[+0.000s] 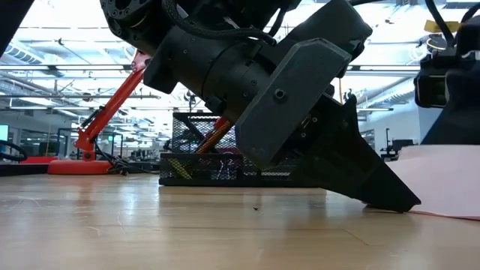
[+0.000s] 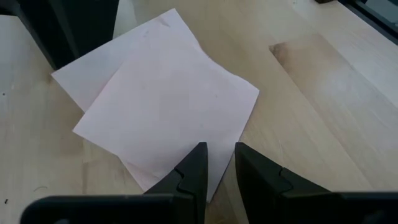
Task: Pick and place office supplies into organizer
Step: Put the sticky note into the desk organizer
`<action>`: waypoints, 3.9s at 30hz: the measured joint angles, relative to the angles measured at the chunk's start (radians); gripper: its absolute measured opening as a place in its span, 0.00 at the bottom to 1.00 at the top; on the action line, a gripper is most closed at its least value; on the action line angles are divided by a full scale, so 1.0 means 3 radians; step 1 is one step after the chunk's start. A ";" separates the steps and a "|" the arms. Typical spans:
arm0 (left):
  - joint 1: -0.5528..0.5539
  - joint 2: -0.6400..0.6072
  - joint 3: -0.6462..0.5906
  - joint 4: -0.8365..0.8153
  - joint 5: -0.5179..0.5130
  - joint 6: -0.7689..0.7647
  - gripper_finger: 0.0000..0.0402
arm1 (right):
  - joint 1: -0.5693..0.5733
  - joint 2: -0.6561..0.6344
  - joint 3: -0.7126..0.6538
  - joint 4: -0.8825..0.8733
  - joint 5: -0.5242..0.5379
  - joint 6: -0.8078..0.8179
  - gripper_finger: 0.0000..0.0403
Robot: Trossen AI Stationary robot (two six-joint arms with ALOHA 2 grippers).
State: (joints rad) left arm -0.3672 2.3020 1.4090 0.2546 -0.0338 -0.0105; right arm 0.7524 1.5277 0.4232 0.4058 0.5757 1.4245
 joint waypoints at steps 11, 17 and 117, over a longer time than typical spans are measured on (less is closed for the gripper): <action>-0.0001 0.0004 -0.0001 -0.0019 0.0024 -0.0052 0.22 | -0.0010 -0.0148 0.0004 0.0156 -0.0186 -0.0113 0.41; -0.0003 0.0004 -0.0003 -0.0027 0.0022 -0.0062 0.22 | 0.0005 -0.0217 0.0006 0.0153 -0.0339 -0.0138 0.41; -0.0101 0.0009 0.0070 0.0008 0.0260 -0.0325 0.22 | 0.0048 0.0120 0.0010 0.0229 -0.0566 -0.0039 0.41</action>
State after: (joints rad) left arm -0.3974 2.3047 1.4301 0.2570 0.0443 -0.1081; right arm 0.7670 1.5639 0.4263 0.4744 0.4060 1.4128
